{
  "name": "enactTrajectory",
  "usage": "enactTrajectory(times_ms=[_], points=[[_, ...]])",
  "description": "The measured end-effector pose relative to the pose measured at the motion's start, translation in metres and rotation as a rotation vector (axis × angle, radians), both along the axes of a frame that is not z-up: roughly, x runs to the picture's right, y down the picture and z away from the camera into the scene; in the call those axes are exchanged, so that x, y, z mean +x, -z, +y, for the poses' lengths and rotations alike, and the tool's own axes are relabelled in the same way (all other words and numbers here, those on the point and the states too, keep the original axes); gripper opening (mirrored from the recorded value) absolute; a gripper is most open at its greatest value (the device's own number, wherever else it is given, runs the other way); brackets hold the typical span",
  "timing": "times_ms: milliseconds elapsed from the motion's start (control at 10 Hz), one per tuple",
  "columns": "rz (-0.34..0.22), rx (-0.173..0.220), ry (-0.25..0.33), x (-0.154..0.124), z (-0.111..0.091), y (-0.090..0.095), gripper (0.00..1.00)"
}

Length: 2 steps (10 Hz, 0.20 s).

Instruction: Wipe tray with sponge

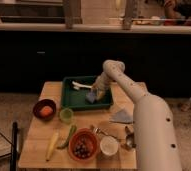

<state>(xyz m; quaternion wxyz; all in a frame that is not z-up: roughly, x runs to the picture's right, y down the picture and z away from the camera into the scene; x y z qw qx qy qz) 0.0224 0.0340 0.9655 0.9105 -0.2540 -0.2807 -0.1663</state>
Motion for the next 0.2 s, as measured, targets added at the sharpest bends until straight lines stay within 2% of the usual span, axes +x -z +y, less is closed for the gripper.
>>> enactTrajectory(times_ms=[200], points=[[-0.019, 0.024, -0.018, -0.0067, -0.0126, 0.0093, 0.0]])
